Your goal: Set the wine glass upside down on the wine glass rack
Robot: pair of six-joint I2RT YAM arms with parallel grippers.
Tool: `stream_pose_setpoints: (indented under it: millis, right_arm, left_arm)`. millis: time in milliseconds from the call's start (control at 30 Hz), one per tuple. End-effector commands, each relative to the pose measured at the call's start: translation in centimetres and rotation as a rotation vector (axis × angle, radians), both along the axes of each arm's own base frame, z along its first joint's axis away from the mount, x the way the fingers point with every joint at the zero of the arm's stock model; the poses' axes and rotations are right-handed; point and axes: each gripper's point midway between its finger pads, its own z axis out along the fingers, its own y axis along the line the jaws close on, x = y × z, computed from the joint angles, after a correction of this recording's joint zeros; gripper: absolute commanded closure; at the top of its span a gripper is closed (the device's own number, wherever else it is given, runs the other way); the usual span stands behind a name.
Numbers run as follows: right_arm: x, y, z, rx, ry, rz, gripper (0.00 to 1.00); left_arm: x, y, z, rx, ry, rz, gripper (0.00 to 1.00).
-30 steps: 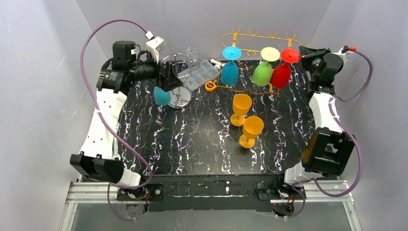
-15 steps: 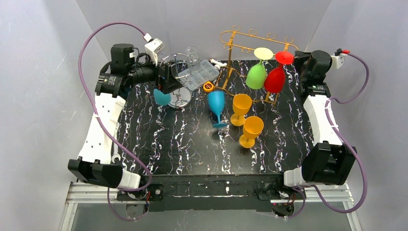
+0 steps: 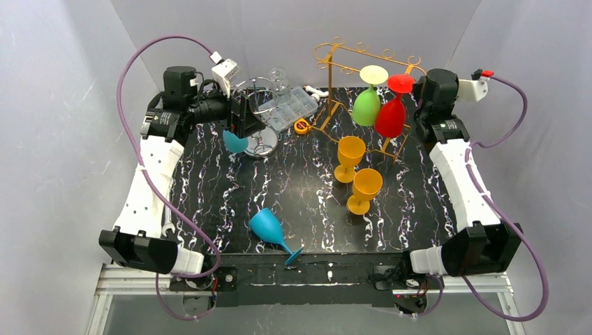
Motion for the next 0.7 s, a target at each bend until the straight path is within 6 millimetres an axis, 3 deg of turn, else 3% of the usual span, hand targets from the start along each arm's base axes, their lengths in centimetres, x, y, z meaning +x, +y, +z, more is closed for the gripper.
stream_pose_setpoints:
  millis: [0, 167, 400, 533, 667]
  right_arm:
    - [-3.1, 0.4, 4.2, -0.071, -0.084, -0.052, 0.99]
    - [-4.2, -0.2, 2.7, -0.076, -0.049, -0.073, 0.98]
    - [-5.3, -0.9, 1.6, -0.091, -0.017, -0.106, 0.97]
    - [-6.5, -2.3, 1.7, -0.140, 0.011, -0.153, 0.93]
    - [-6.7, -4.2, 1.3, -0.158, 0.040, -0.149, 0.91]
  left_arm:
    - [-0.2, -0.6, 0.3, -0.014, -0.021, -0.031, 0.02]
    - [0.8, -2.0, 0.1, 0.001, -0.039, -0.051, 0.02]
    - [5.8, -5.5, 1.7, -0.001, -0.084, -0.023, 0.02]
    - [8.0, -7.3, 1.7, -0.024, -0.060, -0.030, 0.02]
    - [8.7, -7.9, 1.4, -0.025, -0.057, -0.041, 0.02]
